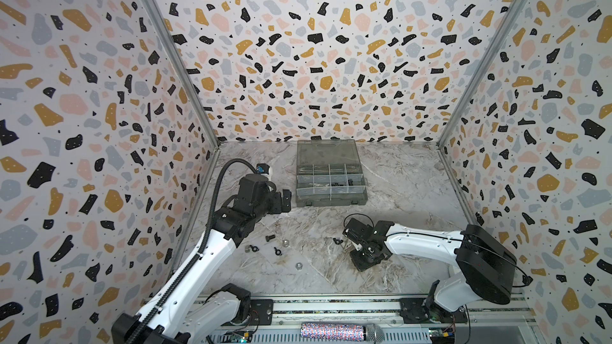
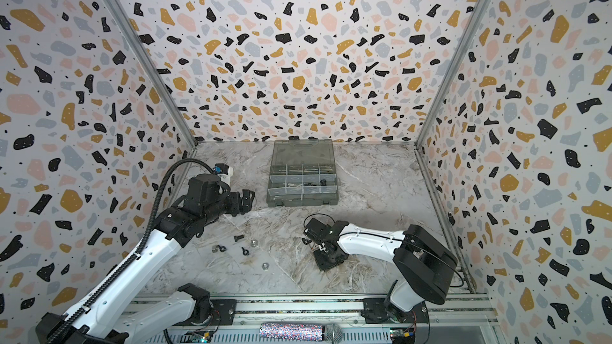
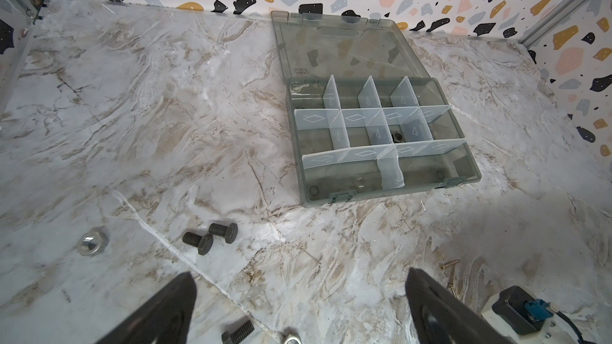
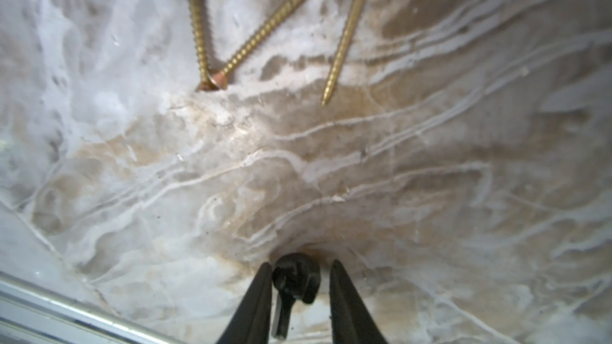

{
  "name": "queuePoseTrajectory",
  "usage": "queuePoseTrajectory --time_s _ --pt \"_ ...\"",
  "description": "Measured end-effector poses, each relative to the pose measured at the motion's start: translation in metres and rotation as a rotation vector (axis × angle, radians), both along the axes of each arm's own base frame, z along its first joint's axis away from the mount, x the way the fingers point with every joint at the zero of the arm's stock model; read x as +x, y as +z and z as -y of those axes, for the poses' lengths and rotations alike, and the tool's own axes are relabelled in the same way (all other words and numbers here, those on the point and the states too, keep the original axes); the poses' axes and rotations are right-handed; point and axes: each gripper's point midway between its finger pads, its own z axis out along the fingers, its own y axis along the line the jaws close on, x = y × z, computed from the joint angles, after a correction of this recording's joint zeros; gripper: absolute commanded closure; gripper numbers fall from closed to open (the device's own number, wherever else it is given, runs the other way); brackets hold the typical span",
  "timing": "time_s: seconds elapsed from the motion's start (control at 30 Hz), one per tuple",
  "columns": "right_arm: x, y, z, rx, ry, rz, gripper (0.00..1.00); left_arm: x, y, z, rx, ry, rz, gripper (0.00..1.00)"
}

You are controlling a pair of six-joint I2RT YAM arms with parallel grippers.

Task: Sort the screws and nuts into containers
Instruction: 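Close the right gripper on the black wing nut and lift it, then carry the wing nut toward the box while the left arm moves forward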

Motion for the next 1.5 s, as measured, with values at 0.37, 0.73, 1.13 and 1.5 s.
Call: queuePoseTrajectory --time_s 0.37,0.73,1.13,1.5 --pt "-0.002 0.006 0.004 -0.035 0.009 -0.007 0.84 0.002 -0.001 0.000 0.008 0.001 -0.003 0.00" --pt "0.039 0.053 -0.013 0.000 0.004 0.102 0.85 0.023 0.005 0.004 0.027 0.016 -0.007 0.00" --pt "0.140 0.110 0.003 0.028 -0.096 0.259 0.84 0.044 0.012 0.008 0.057 0.027 0.005 0.00" --pt "0.197 0.106 -0.003 -0.003 -0.076 0.288 0.84 0.071 0.015 0.010 0.112 0.044 0.012 0.00"
